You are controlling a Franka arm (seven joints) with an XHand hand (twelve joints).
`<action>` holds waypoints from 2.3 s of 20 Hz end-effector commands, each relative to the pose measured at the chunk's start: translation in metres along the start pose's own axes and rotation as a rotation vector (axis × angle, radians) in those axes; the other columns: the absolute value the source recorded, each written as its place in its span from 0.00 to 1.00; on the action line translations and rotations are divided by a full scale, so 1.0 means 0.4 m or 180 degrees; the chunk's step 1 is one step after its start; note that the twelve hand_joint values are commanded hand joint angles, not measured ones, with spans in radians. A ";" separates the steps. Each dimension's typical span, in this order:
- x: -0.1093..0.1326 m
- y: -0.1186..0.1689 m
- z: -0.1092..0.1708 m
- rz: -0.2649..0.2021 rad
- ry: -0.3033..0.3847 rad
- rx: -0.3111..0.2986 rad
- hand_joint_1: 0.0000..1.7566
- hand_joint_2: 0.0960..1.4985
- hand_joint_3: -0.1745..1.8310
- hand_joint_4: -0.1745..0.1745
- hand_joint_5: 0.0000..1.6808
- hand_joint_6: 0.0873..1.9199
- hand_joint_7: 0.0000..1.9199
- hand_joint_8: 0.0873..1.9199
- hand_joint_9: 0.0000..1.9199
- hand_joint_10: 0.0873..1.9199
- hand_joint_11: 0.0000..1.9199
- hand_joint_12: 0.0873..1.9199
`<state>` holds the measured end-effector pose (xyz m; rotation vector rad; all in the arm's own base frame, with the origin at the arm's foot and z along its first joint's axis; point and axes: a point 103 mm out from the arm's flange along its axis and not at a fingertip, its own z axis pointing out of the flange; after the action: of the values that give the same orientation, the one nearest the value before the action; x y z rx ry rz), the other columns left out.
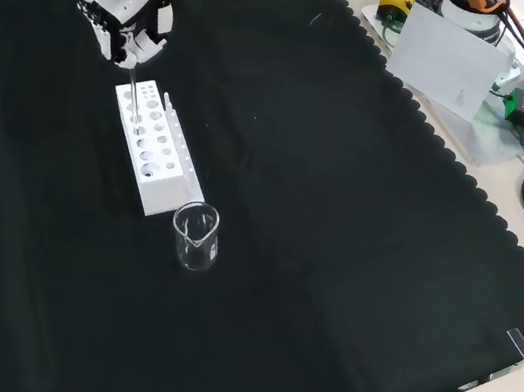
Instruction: Put the glass rod back on the white test tube rack.
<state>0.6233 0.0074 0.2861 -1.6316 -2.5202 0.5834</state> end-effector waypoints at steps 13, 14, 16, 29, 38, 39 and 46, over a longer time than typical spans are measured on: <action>0.004 0.022 0.023 -0.0004 -0.0018 0.0064 0.76 0.31 0.53 0.00 0.70 0.36 0.75 0.34 0.94 0.15 0.86 0.32; 0.004 0.023 0.023 -0.0005 -0.0022 0.0064 0.76 0.31 0.53 0.00 0.70 0.36 0.75 0.34 0.94 0.15 0.86 0.32; 0.003 0.027 0.025 -0.0006 -0.0031 0.0067 0.76 0.31 0.53 0.00 0.70 0.36 0.75 0.34 0.94 0.15 0.86 0.32; 0.005 0.045 0.023 -0.0012 -0.0016 0.0016 0.76 0.31 0.53 0.00 0.70 0.36 0.75 0.33 0.94 0.15 0.86 0.32; 0.008 0.041 0.033 -0.0021 0.0028 0.0038 0.76 0.30 0.53 0.00 0.70 0.38 0.75 0.33 0.93 0.15 0.86 0.33; 0.007 0.038 0.032 -0.0029 0.0027 0.0054 0.76 0.31 0.53 0.00 0.69 0.39 0.75 0.32 0.93 0.14 0.87 0.33; -0.004 0.019 0.011 -0.0021 0.0056 0.0180 0.73 0.27 0.49 0.00 0.52 0.46 0.72 0.23 0.93 0.08 0.90 0.26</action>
<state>0.6307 0.0099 0.2741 -1.6081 -2.4862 0.6089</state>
